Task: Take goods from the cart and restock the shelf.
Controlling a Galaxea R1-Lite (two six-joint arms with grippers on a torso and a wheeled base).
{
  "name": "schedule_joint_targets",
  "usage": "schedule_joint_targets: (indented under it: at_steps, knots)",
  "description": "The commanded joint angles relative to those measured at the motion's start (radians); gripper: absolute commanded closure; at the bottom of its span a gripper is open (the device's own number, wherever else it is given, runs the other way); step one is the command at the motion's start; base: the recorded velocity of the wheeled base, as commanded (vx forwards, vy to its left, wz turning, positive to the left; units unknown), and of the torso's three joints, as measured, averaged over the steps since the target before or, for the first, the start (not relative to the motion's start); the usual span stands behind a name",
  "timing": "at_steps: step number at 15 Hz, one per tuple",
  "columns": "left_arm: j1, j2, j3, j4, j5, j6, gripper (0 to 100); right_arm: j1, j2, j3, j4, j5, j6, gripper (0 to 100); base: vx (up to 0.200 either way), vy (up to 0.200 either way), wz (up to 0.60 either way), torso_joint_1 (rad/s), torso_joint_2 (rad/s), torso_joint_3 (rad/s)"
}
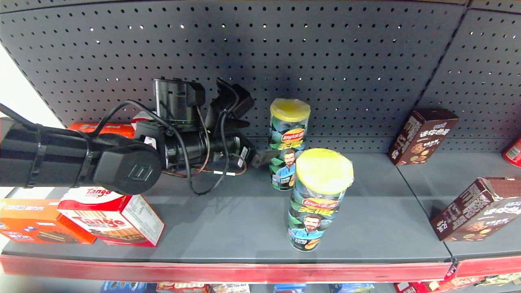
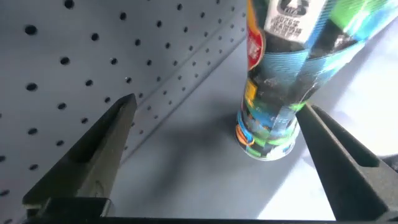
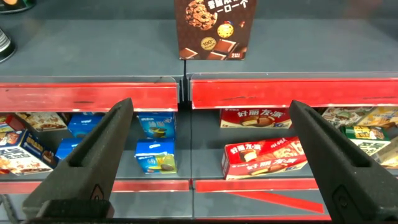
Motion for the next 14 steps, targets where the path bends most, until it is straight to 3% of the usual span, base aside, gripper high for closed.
schedule_joint_targets:
  at_steps: [1,9,11,14]
  knots:
    - [0.002,0.021,-0.01,0.0,0.003,0.001,0,0.0,0.0,0.0,0.0,0.001,0.0,0,0.0,0.0,0.0,0.0,0.0,0.0]
    - [0.007,0.022,0.014,-0.005,0.022,-0.001,0,0.0,0.0,0.0,0.0,0.001,0.0,0,0.0,0.0,0.0,0.0,0.0,0.0]
    - [-0.001,-0.044,0.094,-0.057,0.062,0.001,0,0.0,0.0,0.0,0.0,0.001,0.0,0,0.0,0.0,0.0,0.0,0.0,0.0]
    - [-0.016,-0.107,0.201,-0.108,0.173,0.008,0,0.0,0.0,0.0,0.0,-0.001,0.0,0,0.0,0.0,0.0,0.0,0.0,0.0]
